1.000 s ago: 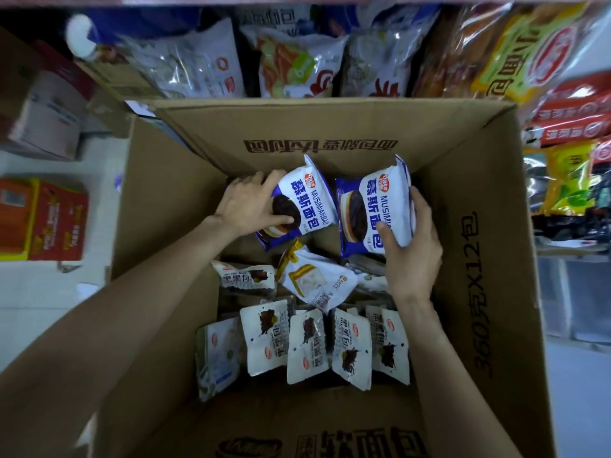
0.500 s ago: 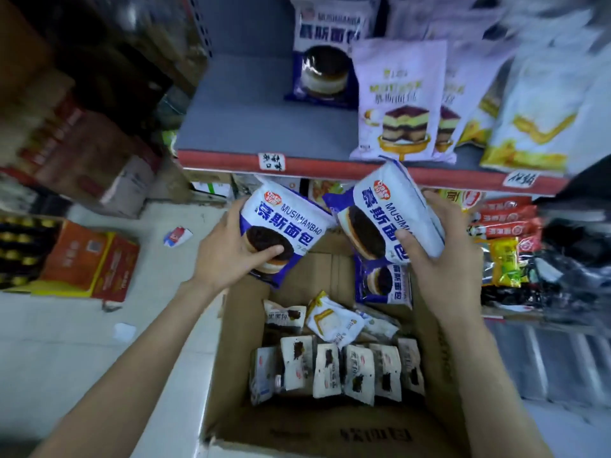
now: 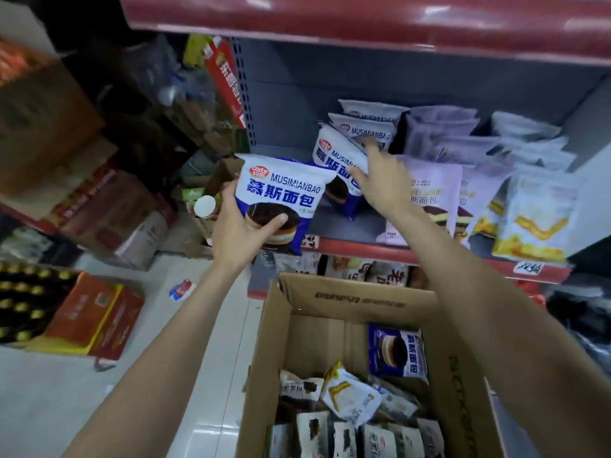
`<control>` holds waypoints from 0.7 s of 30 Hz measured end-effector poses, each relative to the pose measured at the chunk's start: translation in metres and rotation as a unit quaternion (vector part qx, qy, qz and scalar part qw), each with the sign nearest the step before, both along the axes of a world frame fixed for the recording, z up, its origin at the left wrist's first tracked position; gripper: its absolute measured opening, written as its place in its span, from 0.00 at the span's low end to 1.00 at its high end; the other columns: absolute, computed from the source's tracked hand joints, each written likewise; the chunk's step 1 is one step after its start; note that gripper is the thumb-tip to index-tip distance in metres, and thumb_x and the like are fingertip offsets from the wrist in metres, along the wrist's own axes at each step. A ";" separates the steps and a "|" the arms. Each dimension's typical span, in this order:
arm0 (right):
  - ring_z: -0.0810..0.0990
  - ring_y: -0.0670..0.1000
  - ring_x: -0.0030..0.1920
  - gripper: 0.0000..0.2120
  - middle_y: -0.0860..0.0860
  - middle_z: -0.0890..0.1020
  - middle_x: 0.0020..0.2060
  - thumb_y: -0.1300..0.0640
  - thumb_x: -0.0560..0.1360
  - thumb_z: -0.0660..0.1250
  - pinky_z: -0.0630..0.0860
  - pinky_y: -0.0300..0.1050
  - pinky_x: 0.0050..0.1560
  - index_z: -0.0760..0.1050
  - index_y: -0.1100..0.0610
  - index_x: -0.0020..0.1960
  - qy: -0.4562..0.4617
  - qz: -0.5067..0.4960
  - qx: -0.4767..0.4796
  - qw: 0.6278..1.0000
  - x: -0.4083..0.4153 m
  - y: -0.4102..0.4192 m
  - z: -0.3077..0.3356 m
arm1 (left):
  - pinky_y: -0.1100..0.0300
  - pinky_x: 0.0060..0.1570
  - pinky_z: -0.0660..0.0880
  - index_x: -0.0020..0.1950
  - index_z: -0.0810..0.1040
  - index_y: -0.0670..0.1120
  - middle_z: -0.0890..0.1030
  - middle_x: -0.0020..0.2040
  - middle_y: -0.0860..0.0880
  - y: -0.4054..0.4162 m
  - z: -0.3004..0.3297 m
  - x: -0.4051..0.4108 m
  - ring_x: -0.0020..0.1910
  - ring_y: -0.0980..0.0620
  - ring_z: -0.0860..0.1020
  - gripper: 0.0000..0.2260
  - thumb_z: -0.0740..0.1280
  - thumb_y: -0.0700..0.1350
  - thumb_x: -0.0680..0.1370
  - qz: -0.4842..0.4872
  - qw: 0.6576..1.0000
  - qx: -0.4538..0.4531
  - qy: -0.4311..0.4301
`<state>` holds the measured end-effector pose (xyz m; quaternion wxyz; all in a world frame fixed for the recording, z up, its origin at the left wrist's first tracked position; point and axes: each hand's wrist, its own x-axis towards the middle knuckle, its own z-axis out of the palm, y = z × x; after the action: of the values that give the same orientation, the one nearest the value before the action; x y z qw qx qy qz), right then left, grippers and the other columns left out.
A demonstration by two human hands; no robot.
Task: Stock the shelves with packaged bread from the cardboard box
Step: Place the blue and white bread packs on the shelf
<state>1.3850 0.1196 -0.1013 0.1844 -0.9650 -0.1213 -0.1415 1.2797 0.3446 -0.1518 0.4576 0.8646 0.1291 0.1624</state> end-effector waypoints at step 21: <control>0.63 0.56 0.66 0.23 0.58 0.74 0.63 0.66 0.68 0.64 0.61 0.51 0.63 0.73 0.57 0.63 -0.192 -0.051 0.008 0.980 -0.044 -0.056 -0.043 | 0.49 0.69 0.64 0.77 0.50 0.46 0.67 0.72 0.47 -0.079 -0.030 0.121 0.71 0.46 0.66 0.54 0.74 0.68 0.62 -0.175 0.966 -0.062 0.179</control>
<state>1.3407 0.0640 -0.1439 0.1576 -0.9235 -0.1043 -0.3338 1.4002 0.2652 -0.1814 0.5012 0.8586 0.0650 -0.0860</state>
